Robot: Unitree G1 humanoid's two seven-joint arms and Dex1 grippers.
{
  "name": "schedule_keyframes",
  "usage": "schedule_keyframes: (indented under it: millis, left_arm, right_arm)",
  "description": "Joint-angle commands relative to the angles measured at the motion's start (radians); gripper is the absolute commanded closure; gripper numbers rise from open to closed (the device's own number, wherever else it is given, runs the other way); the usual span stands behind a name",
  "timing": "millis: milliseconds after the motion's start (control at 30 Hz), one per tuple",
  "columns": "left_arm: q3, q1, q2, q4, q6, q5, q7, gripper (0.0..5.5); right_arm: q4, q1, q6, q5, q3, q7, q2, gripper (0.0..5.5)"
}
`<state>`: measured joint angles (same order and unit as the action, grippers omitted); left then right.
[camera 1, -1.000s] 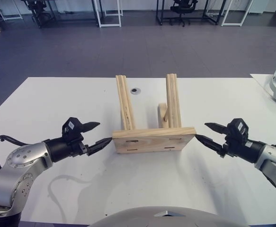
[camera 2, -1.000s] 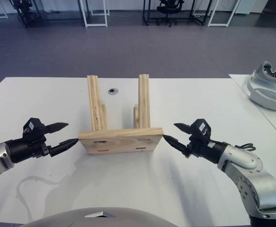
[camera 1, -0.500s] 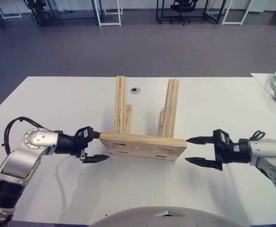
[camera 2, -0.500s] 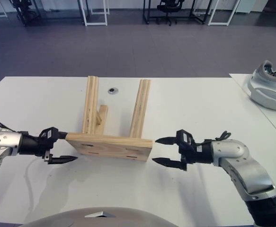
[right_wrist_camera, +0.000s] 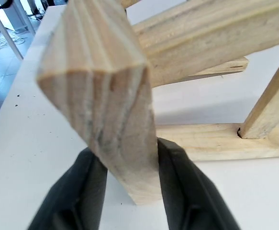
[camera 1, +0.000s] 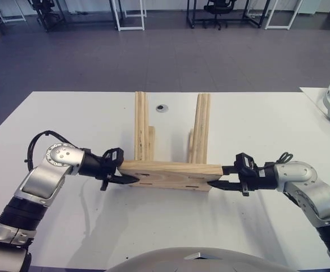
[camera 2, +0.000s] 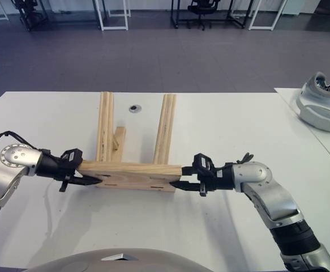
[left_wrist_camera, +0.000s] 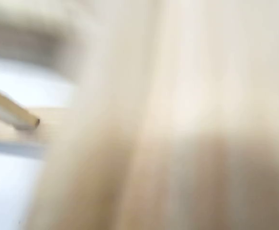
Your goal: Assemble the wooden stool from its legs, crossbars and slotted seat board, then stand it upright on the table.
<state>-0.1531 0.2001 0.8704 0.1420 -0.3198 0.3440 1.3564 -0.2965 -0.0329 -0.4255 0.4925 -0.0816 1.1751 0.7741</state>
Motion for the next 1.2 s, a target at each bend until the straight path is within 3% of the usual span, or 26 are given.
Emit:
schedule_keyframes:
  millis: [33, 133, 233, 333, 433, 567, 767, 833, 867, 1000, 1200]
  left_arm:
    - [0.105, 0.194, 0.004, 0.150, -0.264, 0.357, 0.081, 3.91]
    - [0.166, 0.383, 0.081, 0.123, -0.598, 0.629, 0.159, 3.99]
    - [0.190, 0.623, 0.129, -0.037, -0.972, 0.839, 0.200, 4.18]
    - [0.102, 0.937, 0.040, -0.374, -1.257, 0.908, 0.227, 4.18]
    - [-0.096, 1.100, 0.051, -0.643, -1.295, 0.952, 0.253, 4.18]
    - [-0.344, 1.068, 0.113, -0.674, -1.295, 1.107, 0.257, 4.18]
    - [-0.475, 0.825, 0.214, -0.528, -1.295, 1.264, 0.235, 4.18]
    - [-0.408, 0.736, 0.201, -0.531, -1.294, 1.211, 0.116, 4.18]
    - [-0.372, 0.698, 0.199, -0.528, -1.294, 1.185, 0.067, 3.75]
    - [-0.179, 0.563, 0.168, -0.589, -1.265, 1.076, -0.135, 2.96]
    - [0.093, 0.548, 0.175, -0.815, -1.159, 0.911, -0.238, 1.79]
  right_arm:
    - [-0.106, -0.154, -0.233, 0.358, 0.139, 0.050, 0.044, 3.98]
    - [-0.049, -0.374, -0.532, 0.691, 0.215, 0.038, 0.136, 3.98]
    - [0.119, -0.620, -0.808, 1.032, 0.195, 0.003, 0.215, 4.05]
    - [0.420, -0.930, -1.061, 1.242, 0.061, 0.006, 0.192, 4.16]
    - [0.598, -1.097, -1.189, 1.354, -0.169, 0.071, 0.247, 4.16]
    - [0.589, -1.028, -1.189, 1.477, -0.376, 0.125, 0.346, 4.15]
    - [0.502, -0.669, -1.139, 1.480, -0.353, 0.032, 0.301, 4.14]
    - [0.518, -0.551, -1.067, 1.479, -0.309, -0.100, 0.290, 4.11]
    - [0.521, -0.508, -1.039, 1.480, -0.292, -0.157, 0.289, 4.06]
    - [0.599, -0.359, -0.958, 1.478, -0.175, -0.377, 0.299, 3.08]
    - [0.703, -0.287, -0.939, 1.452, 0.061, -0.477, 0.327, 1.81]
